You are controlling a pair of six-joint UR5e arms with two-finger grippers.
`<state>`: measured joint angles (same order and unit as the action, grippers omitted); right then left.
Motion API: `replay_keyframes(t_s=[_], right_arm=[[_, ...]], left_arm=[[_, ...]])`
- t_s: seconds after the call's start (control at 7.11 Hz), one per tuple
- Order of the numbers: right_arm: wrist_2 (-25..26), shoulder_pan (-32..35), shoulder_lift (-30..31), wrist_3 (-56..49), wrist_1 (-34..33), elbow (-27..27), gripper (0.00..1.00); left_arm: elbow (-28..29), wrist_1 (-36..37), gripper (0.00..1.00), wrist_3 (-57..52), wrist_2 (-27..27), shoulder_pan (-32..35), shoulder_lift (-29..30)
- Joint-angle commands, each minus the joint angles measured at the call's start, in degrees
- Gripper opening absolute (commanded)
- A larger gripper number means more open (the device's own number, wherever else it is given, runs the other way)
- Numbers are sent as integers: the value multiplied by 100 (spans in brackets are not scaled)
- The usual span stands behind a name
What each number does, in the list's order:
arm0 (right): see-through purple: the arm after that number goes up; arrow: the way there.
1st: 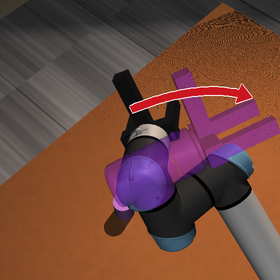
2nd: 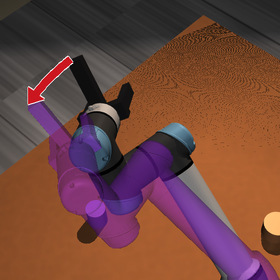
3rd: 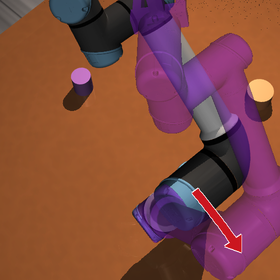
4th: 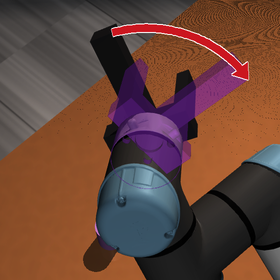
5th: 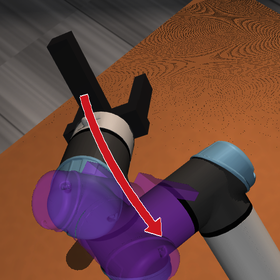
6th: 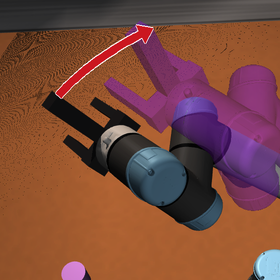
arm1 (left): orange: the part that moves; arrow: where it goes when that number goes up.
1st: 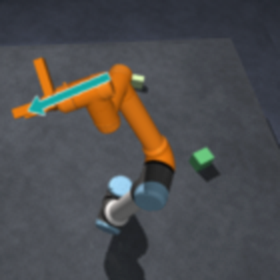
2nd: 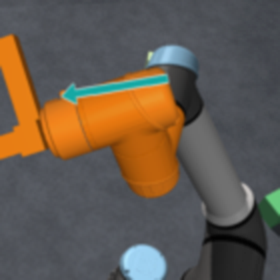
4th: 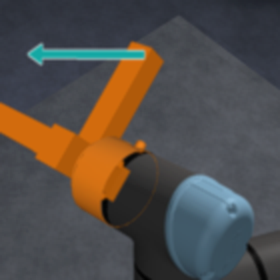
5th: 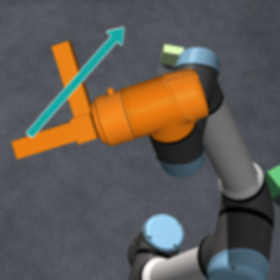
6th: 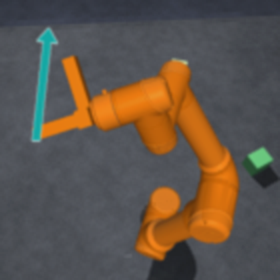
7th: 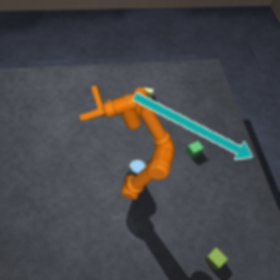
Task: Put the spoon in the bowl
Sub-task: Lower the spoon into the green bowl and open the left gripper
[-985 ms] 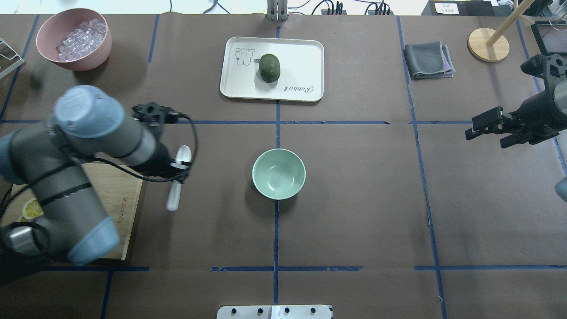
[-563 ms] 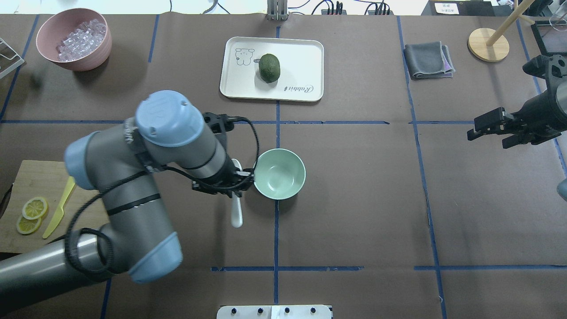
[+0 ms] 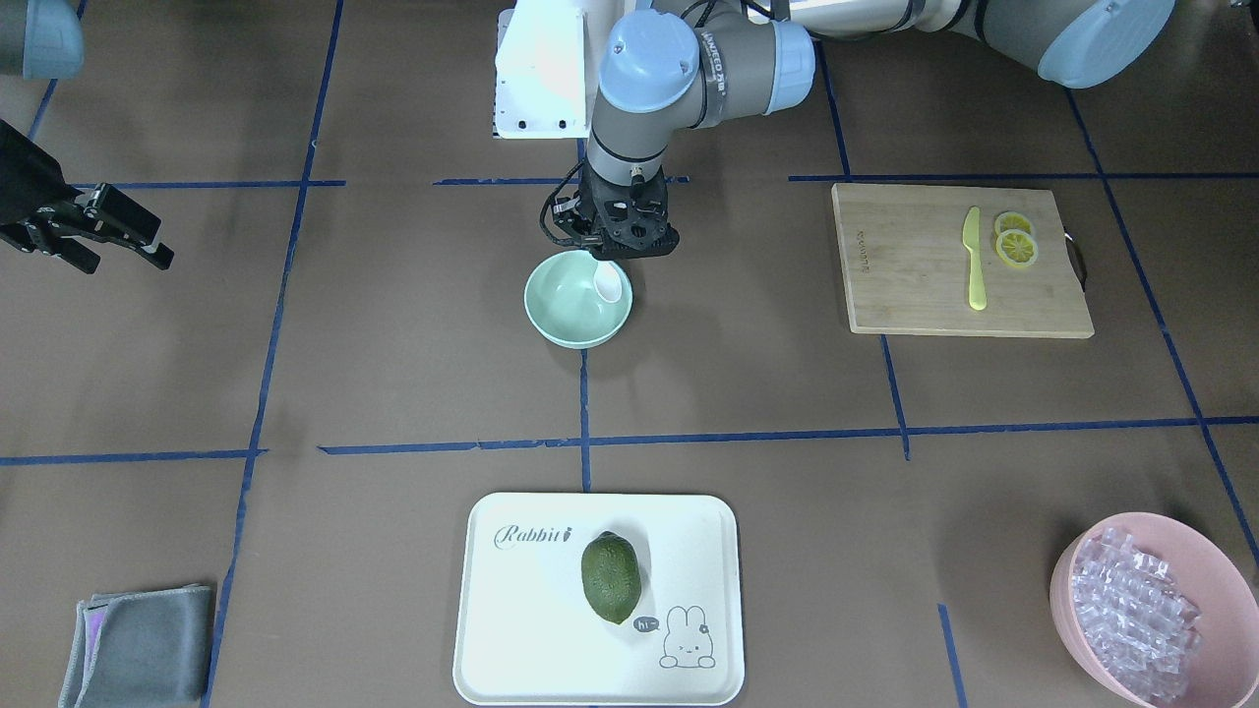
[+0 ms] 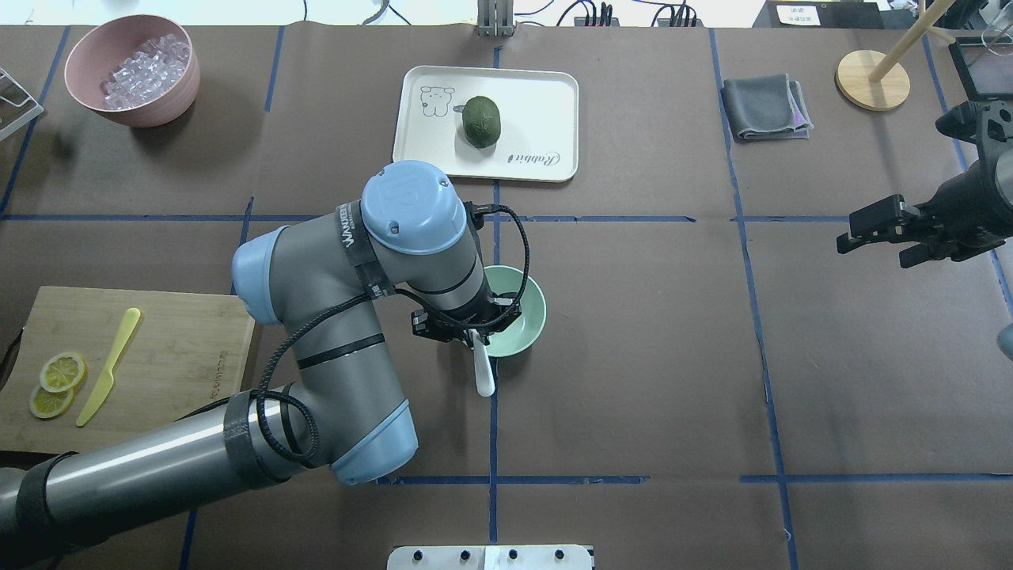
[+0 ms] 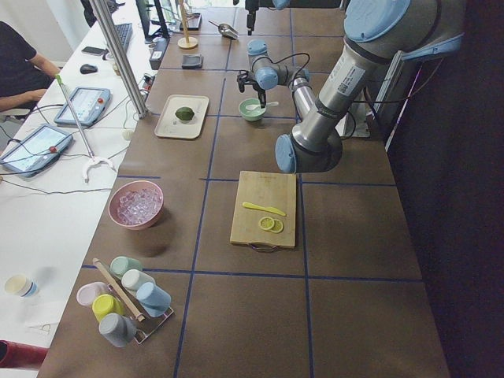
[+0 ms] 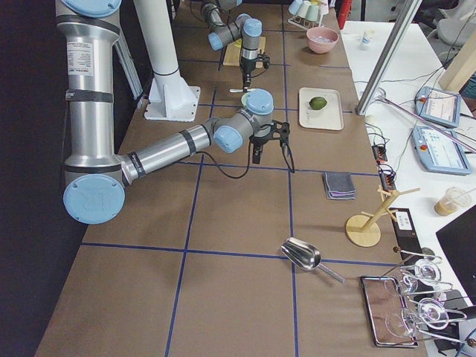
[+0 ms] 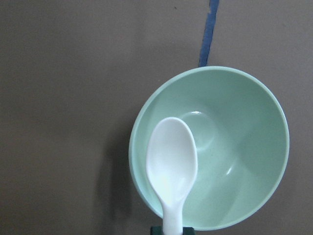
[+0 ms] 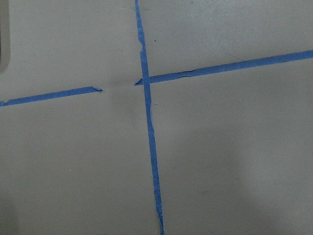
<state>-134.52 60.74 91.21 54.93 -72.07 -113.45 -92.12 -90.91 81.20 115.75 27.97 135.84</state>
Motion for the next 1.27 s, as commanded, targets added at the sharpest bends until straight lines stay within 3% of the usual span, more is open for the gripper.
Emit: replay_keyframes(t_s=[0.0, 0.14, 0.56, 0.7, 0.99, 1.13], right_arm=[[5, -10, 2, 0, 0, 7, 100], [-4, -10, 2, 0, 9, 25, 100], [-4, -1, -7, 0, 9, 42, 100], [-4, -1, -7, 0, 9, 42, 100], [-4, 34, -7, -9, 0, 51, 100], [-4, 225, 36, -61, -43, 69, 100]], left_arm=[[352, -23, 6, -16, -9, -2, 293], [362, -23, 10, -16, -9, -2, 311], [520, -427, 67, 19, -9, 7, 311], [398, -367, 79, 19, -18, 111, 277], [30, -331, 79, -51, 78, 671, -99], [-599, -331, 79, -443, 296, 953, -841]])
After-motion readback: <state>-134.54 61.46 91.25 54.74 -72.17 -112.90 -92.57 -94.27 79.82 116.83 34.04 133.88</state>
